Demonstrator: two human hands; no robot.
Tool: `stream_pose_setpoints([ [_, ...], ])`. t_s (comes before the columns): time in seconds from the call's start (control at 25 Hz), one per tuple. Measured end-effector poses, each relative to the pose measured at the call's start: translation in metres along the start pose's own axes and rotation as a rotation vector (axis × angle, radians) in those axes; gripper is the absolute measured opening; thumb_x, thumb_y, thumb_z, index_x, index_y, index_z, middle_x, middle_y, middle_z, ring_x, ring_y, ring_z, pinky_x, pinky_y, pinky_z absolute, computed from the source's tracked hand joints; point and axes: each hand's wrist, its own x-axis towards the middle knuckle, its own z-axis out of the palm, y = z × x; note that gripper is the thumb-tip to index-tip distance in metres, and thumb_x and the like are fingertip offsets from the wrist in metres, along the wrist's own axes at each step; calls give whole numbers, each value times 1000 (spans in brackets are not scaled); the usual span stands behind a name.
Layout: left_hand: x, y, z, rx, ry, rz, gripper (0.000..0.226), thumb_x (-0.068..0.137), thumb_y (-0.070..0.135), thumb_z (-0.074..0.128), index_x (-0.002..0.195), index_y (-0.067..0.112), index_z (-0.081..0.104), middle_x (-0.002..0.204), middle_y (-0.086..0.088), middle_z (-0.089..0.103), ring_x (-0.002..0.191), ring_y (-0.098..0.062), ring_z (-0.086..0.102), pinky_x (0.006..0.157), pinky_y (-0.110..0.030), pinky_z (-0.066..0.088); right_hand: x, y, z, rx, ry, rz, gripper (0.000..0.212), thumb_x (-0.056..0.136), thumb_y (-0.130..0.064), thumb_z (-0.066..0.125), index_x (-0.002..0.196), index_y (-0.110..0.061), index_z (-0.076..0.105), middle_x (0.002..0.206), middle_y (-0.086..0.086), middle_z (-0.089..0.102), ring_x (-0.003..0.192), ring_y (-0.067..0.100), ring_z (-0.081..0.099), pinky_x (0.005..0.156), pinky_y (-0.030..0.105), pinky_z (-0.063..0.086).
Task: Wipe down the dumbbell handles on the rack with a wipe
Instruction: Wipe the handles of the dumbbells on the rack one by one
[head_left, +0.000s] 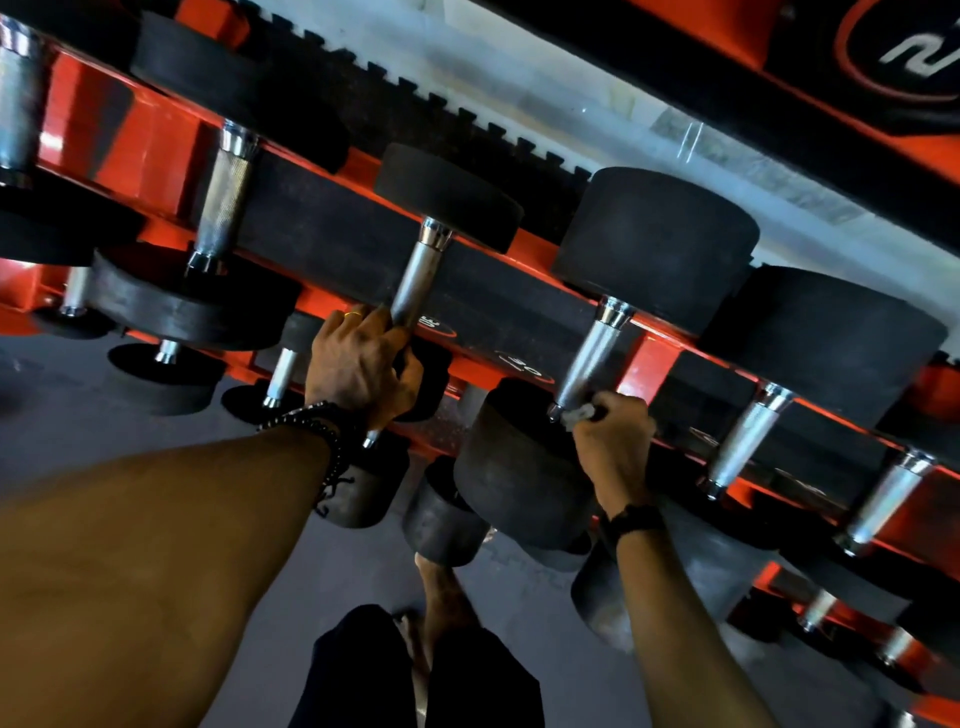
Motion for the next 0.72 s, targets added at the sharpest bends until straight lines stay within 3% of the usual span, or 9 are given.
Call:
stream_pose_setpoints([
  [0.04, 1, 0, 0, -5, 7, -1, 33, 77, 30, 46, 76, 7, 70, 75, -12, 61, 72, -35, 57, 68, -41, 46, 9, -3, -1, 84, -41, 101, 9, 79, 2, 64, 71, 0, 69, 79, 21, 65, 50, 14, 55, 43, 18, 39],
  [0.12, -2, 1, -1, -17, 10, -9, 33, 77, 30, 47, 75, 7, 70, 74, -12, 61, 72, -35, 57, 68, -41, 47, 37, -24, -6, 455, 60, 224, 19, 75, 15, 63, 70, -3, 67, 76, 16, 68, 44, 5, 55, 40, 14, 42],
  [0.2, 0, 3, -2, -10, 22, -10, 32, 76, 30, 48, 72, 8, 69, 72, -11, 60, 71, -35, 57, 68, -40, 47, 55, -38, -12, 664, 214, 129, 31, 75, 18, 58, 73, -11, 70, 67, -7, 70, 51, -2, 59, 52, 13, 46],
  [0.28, 2, 3, 0, -9, 28, 3, 31, 76, 30, 48, 71, 7, 69, 72, -11, 59, 71, -35, 57, 68, -40, 47, 38, -32, -10, 520, 214, 69, 28, 74, 11, 59, 84, -9, 75, 69, -13, 69, 58, -7, 59, 62, 13, 48],
  [0.36, -1, 1, 0, -11, 25, 0, 32, 76, 30, 47, 71, 7, 69, 73, -12, 59, 71, -35, 57, 67, -40, 46, 7, -14, -7, 356, 65, 118, 24, 76, 12, 59, 78, -7, 74, 58, -12, 62, 49, -9, 54, 55, 10, 44],
  [0.44, -1, 1, -1, -14, 41, 1, 31, 76, 29, 48, 70, 6, 68, 73, -12, 59, 70, -35, 57, 66, -40, 46, 8, -13, -9, 439, -37, 221, 30, 77, 19, 54, 73, -6, 71, 45, -12, 57, 39, -6, 51, 46, 14, 45],
  [0.52, -2, 3, -2, -19, 51, 8, 30, 75, 27, 48, 69, 6, 68, 72, -13, 59, 69, -35, 56, 66, -40, 46, 38, -31, -15, 614, 65, 300, 33, 78, 24, 49, 90, 2, 71, 44, -14, 59, 41, -5, 54, 46, 13, 46],
  [0.64, 1, 4, -2, -12, 65, 16, 28, 75, 27, 49, 68, 7, 67, 72, -12, 59, 69, -36, 56, 66, -40, 45, 56, -37, -9, 729, 148, 257, 35, 80, 22, 44, 97, 4, 69, 68, -5, 69, 56, -5, 60, 58, 13, 48],
  [0.72, 0, 4, -3, -15, 46, 12, 28, 74, 27, 49, 68, 7, 67, 72, -12, 60, 69, -36, 56, 66, -39, 45, 34, -18, 2, 600, 21, 270, 25, 82, 12, 50, 88, -2, 69, 87, 12, 71, 74, 10, 65, 66, 23, 49],
])
